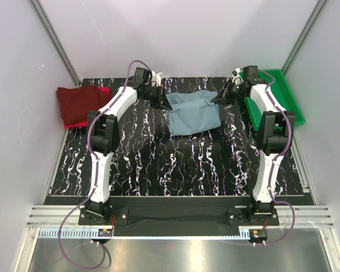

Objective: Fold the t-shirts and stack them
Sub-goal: Fold the tshirt

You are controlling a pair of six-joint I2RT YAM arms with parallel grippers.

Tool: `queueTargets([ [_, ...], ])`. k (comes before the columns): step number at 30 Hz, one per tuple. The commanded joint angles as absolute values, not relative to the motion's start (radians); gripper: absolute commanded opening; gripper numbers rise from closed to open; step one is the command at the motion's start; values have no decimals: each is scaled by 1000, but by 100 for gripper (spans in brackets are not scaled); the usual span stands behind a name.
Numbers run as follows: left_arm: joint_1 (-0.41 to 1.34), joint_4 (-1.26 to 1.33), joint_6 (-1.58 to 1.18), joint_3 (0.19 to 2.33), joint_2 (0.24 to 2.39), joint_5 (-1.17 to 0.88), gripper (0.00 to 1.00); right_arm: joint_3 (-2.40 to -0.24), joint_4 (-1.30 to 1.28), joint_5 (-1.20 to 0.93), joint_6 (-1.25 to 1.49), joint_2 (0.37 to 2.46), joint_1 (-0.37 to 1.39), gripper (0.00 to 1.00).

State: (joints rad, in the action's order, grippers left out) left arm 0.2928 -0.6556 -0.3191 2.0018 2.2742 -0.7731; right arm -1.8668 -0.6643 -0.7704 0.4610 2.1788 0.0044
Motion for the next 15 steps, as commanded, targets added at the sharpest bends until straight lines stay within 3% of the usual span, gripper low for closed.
queueTargets([
  [1, 276, -589, -285, 2120, 2282, -746, 0, -2018, -601, -796, 483, 2219, 6, 0],
  [9, 267, -492, -230, 2291, 2373, -586, 4, -2203, -529, -790, 503, 2406, 6, 0],
  [14, 276, -431, -134, 2338, 2486, -450, 32, -2370, -508, -743, 489, 2558, 6, 0],
  [15, 281, -423, -120, 2359, 2502, -419, 38, -2391, -500, -735, 483, 2603, 6, 4],
])
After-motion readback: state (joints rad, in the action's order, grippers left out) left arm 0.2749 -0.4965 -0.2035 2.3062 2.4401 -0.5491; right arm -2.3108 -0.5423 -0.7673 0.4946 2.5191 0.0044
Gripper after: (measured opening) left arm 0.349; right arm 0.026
